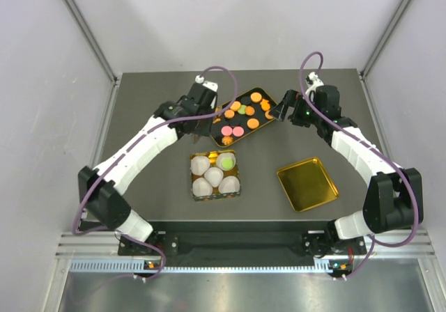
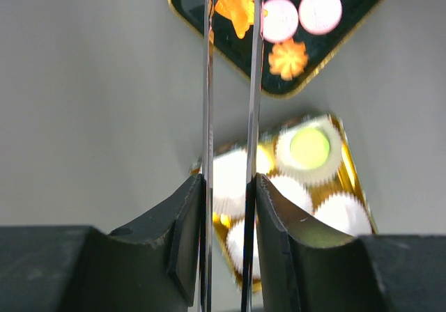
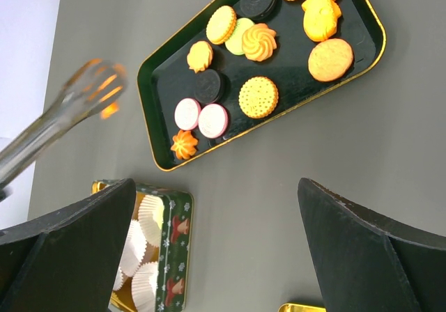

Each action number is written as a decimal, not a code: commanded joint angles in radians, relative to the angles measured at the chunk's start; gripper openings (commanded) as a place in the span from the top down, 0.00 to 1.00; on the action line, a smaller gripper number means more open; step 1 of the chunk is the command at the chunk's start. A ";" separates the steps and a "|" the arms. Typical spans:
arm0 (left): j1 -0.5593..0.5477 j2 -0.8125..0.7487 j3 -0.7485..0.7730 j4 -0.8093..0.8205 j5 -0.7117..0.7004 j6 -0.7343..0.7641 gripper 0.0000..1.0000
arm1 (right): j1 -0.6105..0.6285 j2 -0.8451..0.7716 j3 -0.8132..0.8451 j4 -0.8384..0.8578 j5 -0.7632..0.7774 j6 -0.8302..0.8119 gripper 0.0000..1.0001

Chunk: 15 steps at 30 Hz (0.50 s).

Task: Pack the cookies

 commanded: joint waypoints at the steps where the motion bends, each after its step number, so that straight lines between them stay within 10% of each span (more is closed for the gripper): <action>1: -0.024 -0.144 -0.037 -0.081 -0.005 -0.005 0.72 | 0.011 -0.011 0.049 0.020 0.003 -0.017 0.00; 15: -0.207 -0.411 -0.227 -0.305 -0.111 -0.219 0.72 | 0.011 0.000 0.050 0.018 0.012 -0.022 0.00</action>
